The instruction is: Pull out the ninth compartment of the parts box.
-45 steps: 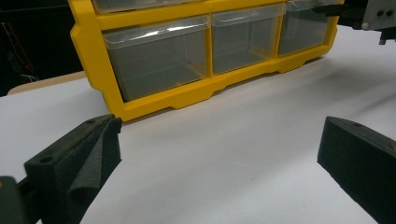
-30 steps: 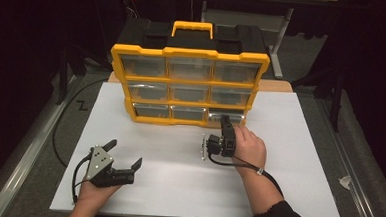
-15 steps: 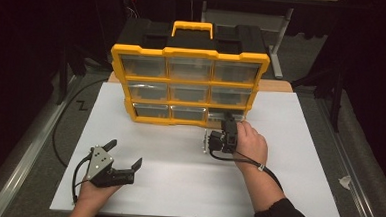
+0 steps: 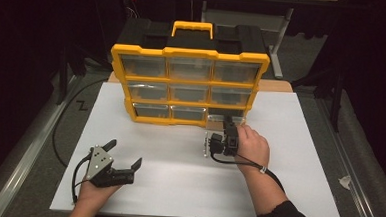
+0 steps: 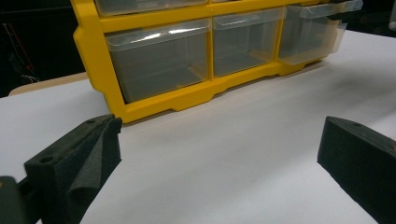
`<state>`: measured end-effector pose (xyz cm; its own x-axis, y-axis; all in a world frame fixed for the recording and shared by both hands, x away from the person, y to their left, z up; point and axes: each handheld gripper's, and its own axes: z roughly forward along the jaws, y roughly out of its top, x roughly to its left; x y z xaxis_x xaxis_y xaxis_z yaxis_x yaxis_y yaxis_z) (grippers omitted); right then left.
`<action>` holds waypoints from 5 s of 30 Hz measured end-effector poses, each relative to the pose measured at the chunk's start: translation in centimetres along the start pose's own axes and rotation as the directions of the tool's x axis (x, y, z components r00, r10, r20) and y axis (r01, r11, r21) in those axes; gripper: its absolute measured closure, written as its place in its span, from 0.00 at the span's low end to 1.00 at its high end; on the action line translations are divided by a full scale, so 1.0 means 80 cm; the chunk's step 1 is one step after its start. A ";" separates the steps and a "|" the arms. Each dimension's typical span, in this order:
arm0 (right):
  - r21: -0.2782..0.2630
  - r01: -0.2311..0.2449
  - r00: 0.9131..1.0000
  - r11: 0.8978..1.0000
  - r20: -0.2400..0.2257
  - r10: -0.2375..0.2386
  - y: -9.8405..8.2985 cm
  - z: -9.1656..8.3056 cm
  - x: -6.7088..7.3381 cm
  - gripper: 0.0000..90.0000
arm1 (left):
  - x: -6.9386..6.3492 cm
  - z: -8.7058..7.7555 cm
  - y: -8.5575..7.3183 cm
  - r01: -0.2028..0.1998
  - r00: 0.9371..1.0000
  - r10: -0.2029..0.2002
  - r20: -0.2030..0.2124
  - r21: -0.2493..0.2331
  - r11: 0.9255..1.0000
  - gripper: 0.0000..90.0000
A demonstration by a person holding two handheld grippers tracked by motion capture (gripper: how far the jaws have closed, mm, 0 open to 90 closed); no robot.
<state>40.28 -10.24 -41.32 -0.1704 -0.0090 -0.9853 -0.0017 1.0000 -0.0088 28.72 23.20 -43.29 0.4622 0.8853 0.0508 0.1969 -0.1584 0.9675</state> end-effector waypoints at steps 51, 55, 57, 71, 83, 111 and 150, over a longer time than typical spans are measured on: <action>-0.042 0.006 1.000 0.999 0.020 -0.005 -0.007 -0.060 0.020 0.87 | -0.002 0.000 0.000 -0.006 1.000 0.006 0.004 -0.001 1.000 0.00; -0.048 0.002 1.000 0.999 0.024 -0.001 -0.007 -0.061 0.020 0.87 | -0.002 0.001 0.000 -0.007 1.000 0.007 0.006 0.001 1.000 0.00; -0.044 0.003 1.000 0.999 0.015 -0.002 -0.008 -0.062 0.020 0.87 | -0.001 0.000 0.000 -0.007 1.000 0.007 0.005 0.000 1.000 0.00; -0.043 -0.009 1.000 0.999 0.024 0.010 -0.007 -0.061 0.021 0.85 | -0.002 -0.001 0.000 -0.003 1.000 0.003 0.003 -0.002 1.000 0.00; -0.056 -0.031 0.999 0.998 -0.031 0.029 -0.026 -0.078 0.027 0.54 | -0.002 -0.001 -0.001 -0.003 1.000 0.003 0.005 -0.002 1.000 0.00; -0.005 -0.083 0.993 0.997 -0.086 0.082 -0.118 -0.107 0.053 0.43 | 0.002 0.001 -0.001 -0.005 1.000 0.005 -0.012 0.006 1.000 0.00; -0.013 -0.218 0.974 0.976 -0.064 0.217 -0.118 -0.103 0.053 0.01 | 0.001 0.002 -0.002 -0.010 1.000 0.011 -0.009 0.019 1.000 0.00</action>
<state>31.45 -19.74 -43.98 -0.2295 0.2078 -0.9509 0.0222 0.9778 0.2083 28.88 23.19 -43.52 0.4565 0.8875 0.0632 0.2081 -0.1756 0.9622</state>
